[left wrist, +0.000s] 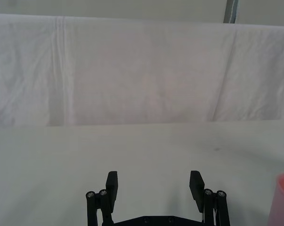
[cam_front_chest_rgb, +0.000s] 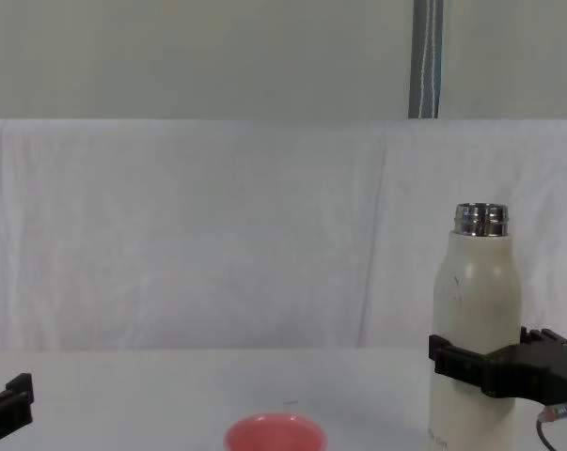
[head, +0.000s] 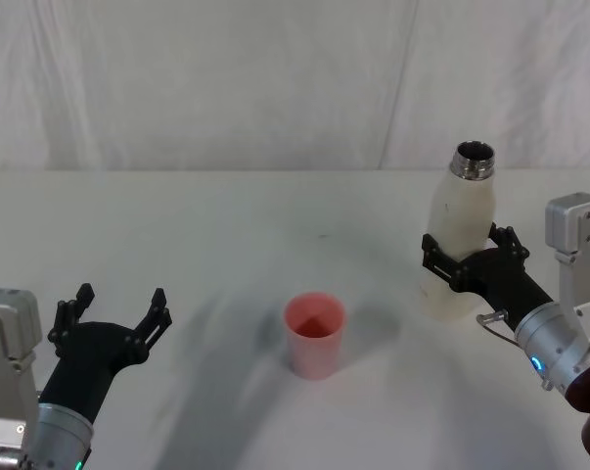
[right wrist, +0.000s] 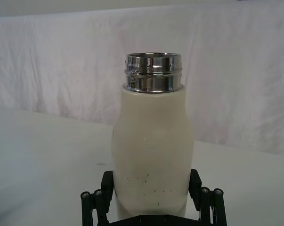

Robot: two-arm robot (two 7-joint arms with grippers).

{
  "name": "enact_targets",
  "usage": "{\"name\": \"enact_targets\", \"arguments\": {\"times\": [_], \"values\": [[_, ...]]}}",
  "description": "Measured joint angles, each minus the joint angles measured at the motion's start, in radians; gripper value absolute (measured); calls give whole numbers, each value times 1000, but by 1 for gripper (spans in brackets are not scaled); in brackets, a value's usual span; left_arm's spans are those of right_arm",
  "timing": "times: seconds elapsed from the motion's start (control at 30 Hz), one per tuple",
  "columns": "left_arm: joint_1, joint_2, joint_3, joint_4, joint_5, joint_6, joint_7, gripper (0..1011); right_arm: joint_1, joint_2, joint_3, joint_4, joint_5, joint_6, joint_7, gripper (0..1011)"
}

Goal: Grasp the thermos with one hand and pour water into the cup lid.

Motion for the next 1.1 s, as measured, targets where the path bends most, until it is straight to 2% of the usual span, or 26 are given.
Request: {"name": "enact_targets", "arguments": {"times": [0.67, 1.1], "values": [[0, 0, 0, 0, 0, 0, 0, 1001, 30, -19, -7, 36, -10, -15, -12, 1003], [0, 0, 0, 0, 0, 0, 0, 1001, 29, -18, -6, 35, -10, -15, -12, 995]]}}
